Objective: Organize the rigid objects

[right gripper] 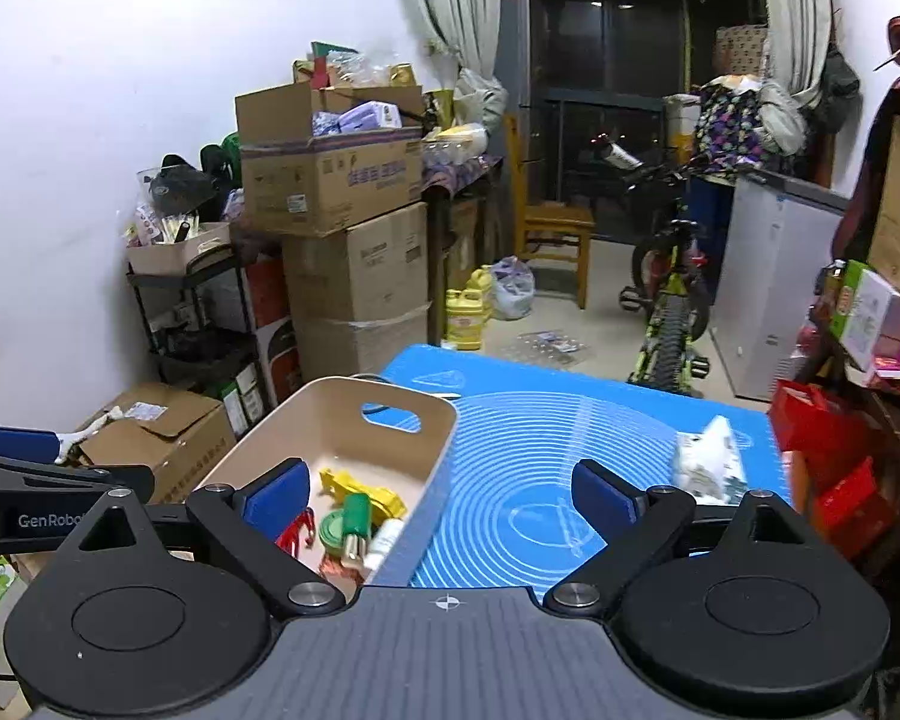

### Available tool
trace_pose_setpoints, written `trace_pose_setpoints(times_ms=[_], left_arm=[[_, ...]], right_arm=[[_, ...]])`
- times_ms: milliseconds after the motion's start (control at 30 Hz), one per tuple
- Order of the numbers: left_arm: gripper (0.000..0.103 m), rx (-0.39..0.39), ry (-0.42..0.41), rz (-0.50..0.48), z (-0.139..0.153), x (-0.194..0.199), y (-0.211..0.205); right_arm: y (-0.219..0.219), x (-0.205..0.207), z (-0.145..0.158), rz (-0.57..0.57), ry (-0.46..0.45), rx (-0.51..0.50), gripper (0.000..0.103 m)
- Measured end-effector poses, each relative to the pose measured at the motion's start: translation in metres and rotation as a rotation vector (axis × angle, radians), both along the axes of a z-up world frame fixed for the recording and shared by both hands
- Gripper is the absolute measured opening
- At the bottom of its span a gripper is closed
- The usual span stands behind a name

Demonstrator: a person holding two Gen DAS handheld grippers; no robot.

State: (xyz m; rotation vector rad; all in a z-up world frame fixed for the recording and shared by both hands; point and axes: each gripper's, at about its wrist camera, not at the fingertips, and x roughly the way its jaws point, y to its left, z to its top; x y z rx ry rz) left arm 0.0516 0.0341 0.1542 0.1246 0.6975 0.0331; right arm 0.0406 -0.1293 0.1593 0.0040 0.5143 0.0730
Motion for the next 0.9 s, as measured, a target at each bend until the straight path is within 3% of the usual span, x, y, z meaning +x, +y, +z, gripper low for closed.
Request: trace_pose_setpoints(times_ms=[433,900], left_arm=[[0.077,-0.014,-0.032,-0.029,0.01,-0.067,-0.011],[0.079,-0.014,-0.055,-0.064,-0.003,-0.124,-0.019]], right_arm=[[-0.014,-0.081,0.009,-0.039,-0.02,-0.006,0.095],[-0.038,-0.16,-0.004,-0.102,-0.025,0.005,0.095]])
